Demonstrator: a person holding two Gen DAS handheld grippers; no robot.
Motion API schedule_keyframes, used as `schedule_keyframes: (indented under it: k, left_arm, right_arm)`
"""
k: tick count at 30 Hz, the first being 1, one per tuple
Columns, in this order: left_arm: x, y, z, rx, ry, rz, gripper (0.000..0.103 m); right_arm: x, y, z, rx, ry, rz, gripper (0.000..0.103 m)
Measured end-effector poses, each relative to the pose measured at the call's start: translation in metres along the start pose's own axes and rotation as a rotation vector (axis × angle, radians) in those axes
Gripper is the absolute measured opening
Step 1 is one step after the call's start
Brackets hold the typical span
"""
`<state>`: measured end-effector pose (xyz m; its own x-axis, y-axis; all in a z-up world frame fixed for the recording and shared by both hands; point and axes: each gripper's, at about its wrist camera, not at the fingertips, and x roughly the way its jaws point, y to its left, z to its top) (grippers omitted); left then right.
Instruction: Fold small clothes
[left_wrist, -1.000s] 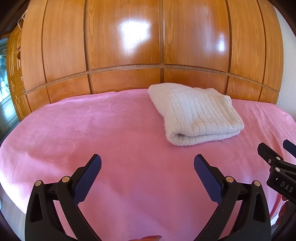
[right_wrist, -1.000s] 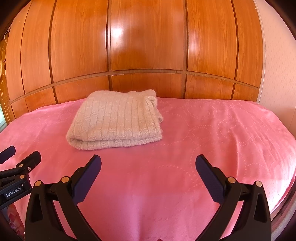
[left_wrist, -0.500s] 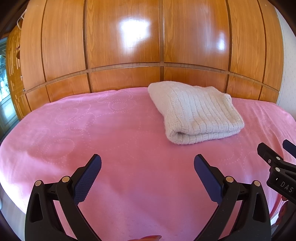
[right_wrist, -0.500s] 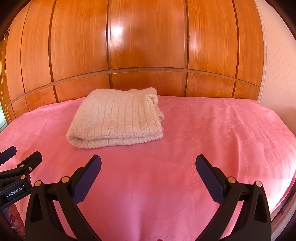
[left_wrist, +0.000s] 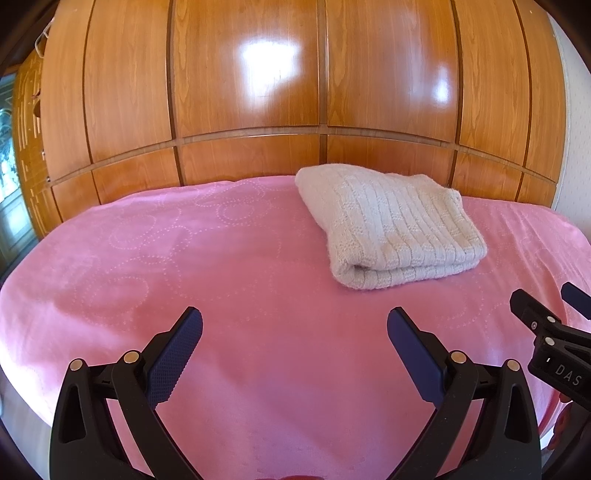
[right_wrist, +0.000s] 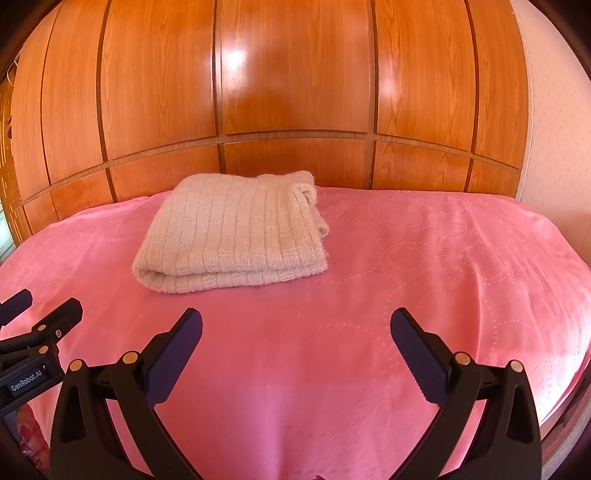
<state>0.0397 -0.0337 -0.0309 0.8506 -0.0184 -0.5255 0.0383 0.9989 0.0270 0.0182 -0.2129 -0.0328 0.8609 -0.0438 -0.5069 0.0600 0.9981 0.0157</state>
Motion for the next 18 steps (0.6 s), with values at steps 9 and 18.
schedule_keyframes:
  k: [9,18]
  left_arm:
    - [-0.0003,-0.0013,-0.0001,-0.006,0.009,0.002,0.099]
    - [0.0015,-0.0049,-0.0007,0.008,0.021,0.0,0.099]
  right_arm:
    - [0.0002,0.0009,-0.001,0.0,0.0,0.0,0.101]
    - [0.0006,0.0012,-0.0019,-0.001,0.003,-0.001,0.101]
